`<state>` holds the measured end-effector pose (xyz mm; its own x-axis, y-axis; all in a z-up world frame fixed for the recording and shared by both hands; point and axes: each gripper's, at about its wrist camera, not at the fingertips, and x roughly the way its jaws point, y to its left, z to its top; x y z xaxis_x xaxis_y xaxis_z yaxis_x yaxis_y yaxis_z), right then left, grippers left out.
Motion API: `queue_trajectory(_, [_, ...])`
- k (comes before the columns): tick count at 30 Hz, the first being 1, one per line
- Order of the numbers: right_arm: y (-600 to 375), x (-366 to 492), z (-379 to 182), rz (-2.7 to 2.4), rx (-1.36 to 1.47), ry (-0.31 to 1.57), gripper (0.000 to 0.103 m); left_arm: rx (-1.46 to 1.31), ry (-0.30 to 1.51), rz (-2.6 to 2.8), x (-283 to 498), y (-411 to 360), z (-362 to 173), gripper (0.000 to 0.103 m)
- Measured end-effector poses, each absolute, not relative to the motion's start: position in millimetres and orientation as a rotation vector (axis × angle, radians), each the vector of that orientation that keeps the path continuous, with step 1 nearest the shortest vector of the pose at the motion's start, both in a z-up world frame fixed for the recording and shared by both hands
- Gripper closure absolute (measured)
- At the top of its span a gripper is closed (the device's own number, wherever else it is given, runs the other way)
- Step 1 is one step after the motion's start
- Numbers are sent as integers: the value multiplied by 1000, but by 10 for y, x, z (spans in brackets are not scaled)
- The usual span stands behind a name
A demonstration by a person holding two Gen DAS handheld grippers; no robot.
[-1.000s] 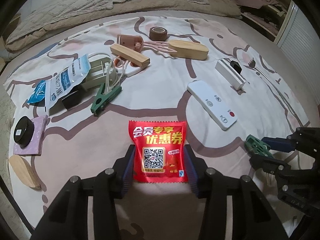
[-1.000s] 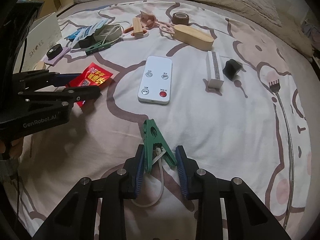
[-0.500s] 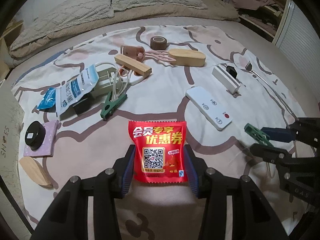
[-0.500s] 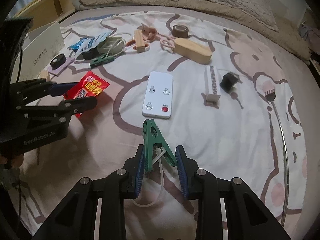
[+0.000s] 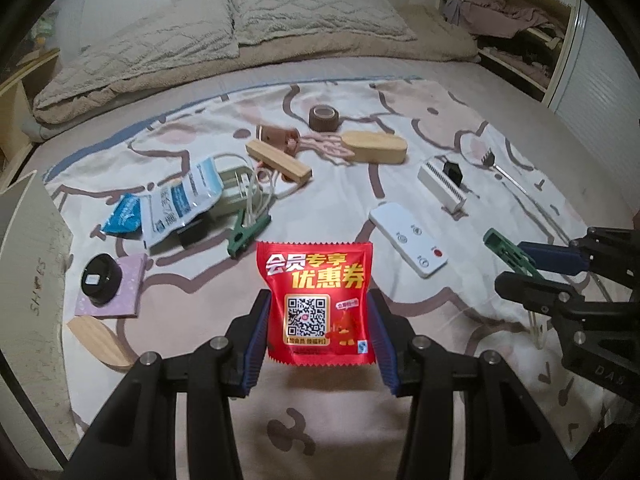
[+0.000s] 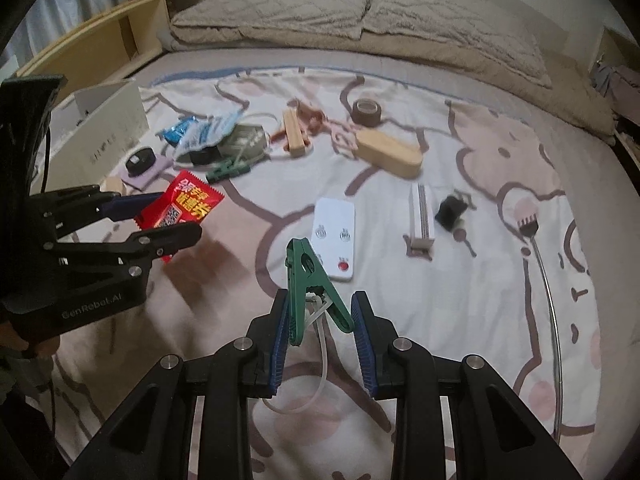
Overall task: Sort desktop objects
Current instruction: 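Lift the red packet and green clothespin and carry both toward the white box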
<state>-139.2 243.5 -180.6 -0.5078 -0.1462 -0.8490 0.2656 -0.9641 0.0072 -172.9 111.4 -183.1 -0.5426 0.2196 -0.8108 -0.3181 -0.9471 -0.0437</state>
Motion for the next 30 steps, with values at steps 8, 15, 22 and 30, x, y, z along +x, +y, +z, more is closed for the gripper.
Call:
queue_trajectory(8, [2361,-1394,-1633,-2558,1373,174,72,-1235,147,2538,-1661,1092,-1578,57])
queue_trajectory(15, [2338,-1367,-1407,-2592,1306,152,72,-1174,119,2564,-1585,1054,-1323,57])
queue_trajectory(22, [2319,-1333,-1186,-2633,1228,151,72,-1125,95,2607,-1514,975,-1075,57])
queue_trajectory(30, [2330,-1299,-984,-2669,1156,149,72,-1039,88,2663,-1382,860,-761,57])
